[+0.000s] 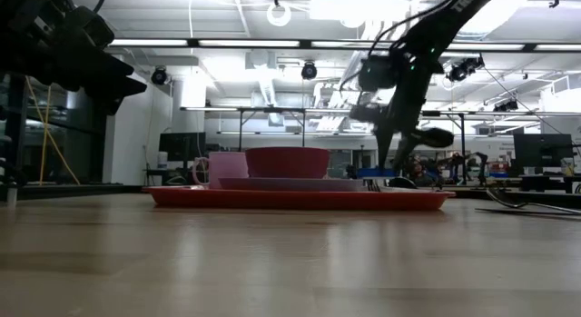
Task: Set up tray
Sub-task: Put the spoon on the napkin on the tray
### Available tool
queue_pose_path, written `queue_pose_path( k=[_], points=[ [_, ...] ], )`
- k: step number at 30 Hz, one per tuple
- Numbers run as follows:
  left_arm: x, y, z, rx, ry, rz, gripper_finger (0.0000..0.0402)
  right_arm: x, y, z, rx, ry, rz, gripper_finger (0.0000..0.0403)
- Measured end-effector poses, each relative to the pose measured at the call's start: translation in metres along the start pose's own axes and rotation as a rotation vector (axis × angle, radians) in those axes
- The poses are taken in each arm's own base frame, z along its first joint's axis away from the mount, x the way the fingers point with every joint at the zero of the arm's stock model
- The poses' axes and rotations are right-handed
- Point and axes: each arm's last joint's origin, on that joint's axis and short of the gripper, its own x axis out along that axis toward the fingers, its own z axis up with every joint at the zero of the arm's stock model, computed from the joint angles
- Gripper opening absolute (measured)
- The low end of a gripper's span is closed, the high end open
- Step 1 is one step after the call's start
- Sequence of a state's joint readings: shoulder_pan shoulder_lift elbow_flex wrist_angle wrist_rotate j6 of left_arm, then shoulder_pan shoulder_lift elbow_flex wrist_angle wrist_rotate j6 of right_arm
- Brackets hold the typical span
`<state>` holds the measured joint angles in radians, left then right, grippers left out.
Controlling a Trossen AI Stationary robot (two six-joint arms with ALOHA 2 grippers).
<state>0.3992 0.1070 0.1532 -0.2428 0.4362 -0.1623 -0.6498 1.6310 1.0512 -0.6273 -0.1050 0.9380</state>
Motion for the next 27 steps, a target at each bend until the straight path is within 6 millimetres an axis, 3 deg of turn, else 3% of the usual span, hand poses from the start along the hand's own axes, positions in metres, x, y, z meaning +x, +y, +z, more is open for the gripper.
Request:
queue_pose_path(
  k=[8,16,21,27],
  points=[
    [0.000,0.000,0.000,0.000,0.000,0.000,0.0211,-0.053,-0.005,-0.013,-0.042,-0.055,0.052,0.0086],
    [0.000,0.000,0.000,-0.002,0.002,0.000,0.0211,-0.101,-0.019,-0.052,-0.125,-0.003,0.022,0.0086],
    [0.000,0.000,-0.002,-0.010,0.018,0.003,0.0211,-0.119,-0.031,-0.078,-0.180,0.058,-0.047,0.0086],
    [0.000,0.001,-0.005,-0.033,0.048,0.009,0.0211,-0.128,-0.043,-0.102,-0.216,0.086,-0.208,0.0086]
  ],
)
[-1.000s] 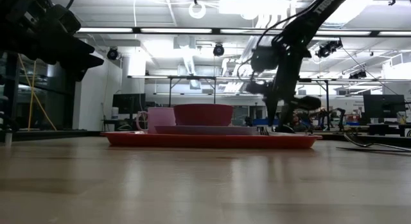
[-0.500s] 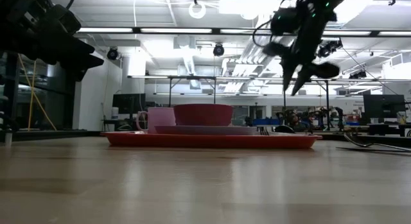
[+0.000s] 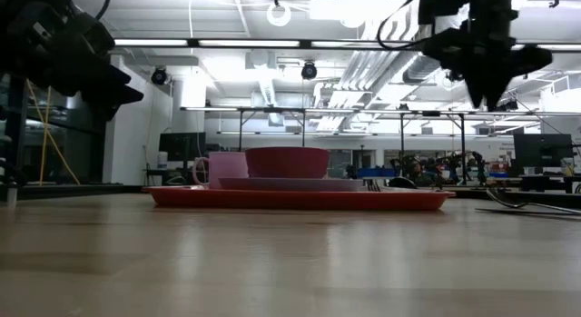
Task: Set up tray
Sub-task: Put the spoon on the napkin on the tray
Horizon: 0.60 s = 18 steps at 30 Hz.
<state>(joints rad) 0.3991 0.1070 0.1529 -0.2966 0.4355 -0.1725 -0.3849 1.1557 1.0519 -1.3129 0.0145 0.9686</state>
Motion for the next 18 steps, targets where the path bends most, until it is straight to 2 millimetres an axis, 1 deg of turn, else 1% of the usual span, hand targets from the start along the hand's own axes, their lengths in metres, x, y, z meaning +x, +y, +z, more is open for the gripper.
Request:
queue_pose_path(
  k=[3,8,18],
  points=[
    [0.000,0.000,0.000,-0.015,0.000,0.001,0.0211,0.000,-0.001,-0.008,-0.021,0.013,-0.057,0.0086],
    [0.000,0.000,0.000,-0.016,0.000,0.001,0.0211,0.000,0.003,-0.015,-0.072,0.000,-0.065,0.0086],
    [0.000,0.000,0.000,-0.019,-0.001,0.003,0.0211,0.000,0.007,-0.017,-0.164,-0.016,-0.052,0.0086]
  ],
)
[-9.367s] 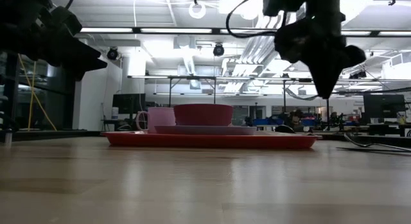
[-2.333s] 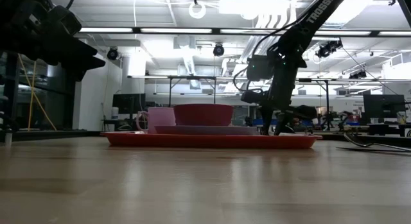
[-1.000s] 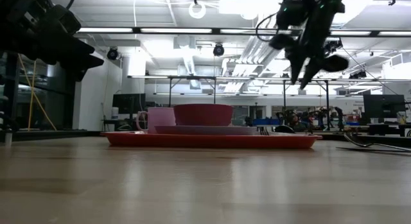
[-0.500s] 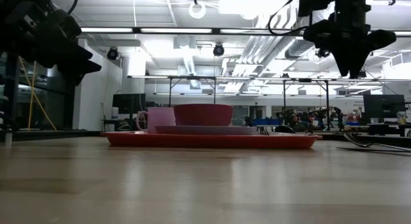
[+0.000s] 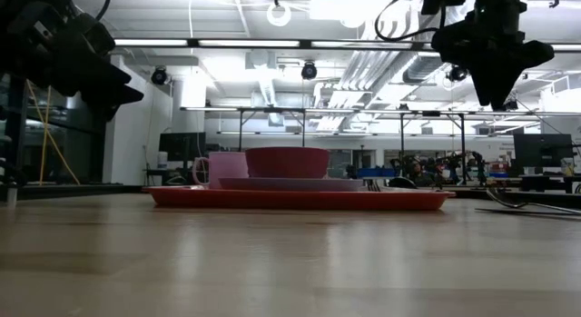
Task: Set up tray
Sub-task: Put the spoon on the napkin on the tray
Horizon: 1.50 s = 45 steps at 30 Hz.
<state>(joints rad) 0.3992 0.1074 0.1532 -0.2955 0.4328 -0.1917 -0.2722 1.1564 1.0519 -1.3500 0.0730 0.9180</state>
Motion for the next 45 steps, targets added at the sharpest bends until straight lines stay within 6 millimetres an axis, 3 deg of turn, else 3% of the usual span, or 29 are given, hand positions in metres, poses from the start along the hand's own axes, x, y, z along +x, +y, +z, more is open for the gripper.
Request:
queue_pose_path(
  k=[9,22,30,45],
  points=[
    [0.000,0.000,0.000,0.000,0.000,0.000,0.0211,0.004,-0.002,-0.003,0.097,0.051,-0.005,0.0086],
    [0.000,0.000,0.000,0.000,0.000,-0.001,0.0211,0.065,-0.020,-0.027,0.184,0.269,-0.129,0.0101],
    [0.000,0.000,0.000,0.000,0.000,-0.001,0.0211,0.092,-0.016,-0.027,0.188,0.240,-0.017,0.0121],
    [0.000,0.000,0.000,0.000,0.000,-0.001,0.0211,0.101,-0.019,-0.025,0.206,0.110,-0.078,0.0131]
  ],
)
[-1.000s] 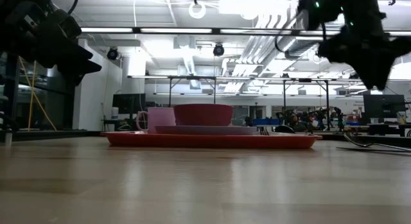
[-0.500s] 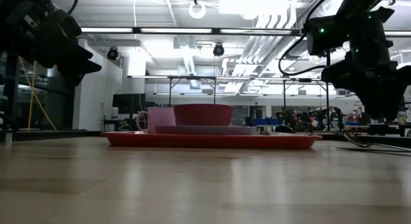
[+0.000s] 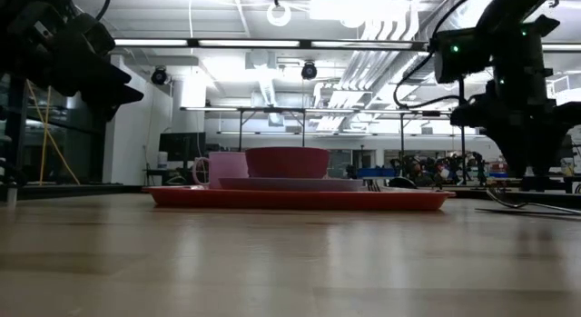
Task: Set up tray
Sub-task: Put the spoon on the napkin on the tray
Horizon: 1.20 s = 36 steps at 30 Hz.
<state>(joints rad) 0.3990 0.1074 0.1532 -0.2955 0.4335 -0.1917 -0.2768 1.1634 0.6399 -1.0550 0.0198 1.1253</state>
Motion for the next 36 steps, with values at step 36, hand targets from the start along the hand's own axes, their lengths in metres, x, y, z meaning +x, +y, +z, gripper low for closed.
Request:
queue_pose_path(
  k=[36],
  points=[
    [0.000,0.000,-0.001,-0.001,0.006,0.001,0.0211,0.050,-0.020,0.008,0.136,-0.076,0.038,0.0085]
  ],
)
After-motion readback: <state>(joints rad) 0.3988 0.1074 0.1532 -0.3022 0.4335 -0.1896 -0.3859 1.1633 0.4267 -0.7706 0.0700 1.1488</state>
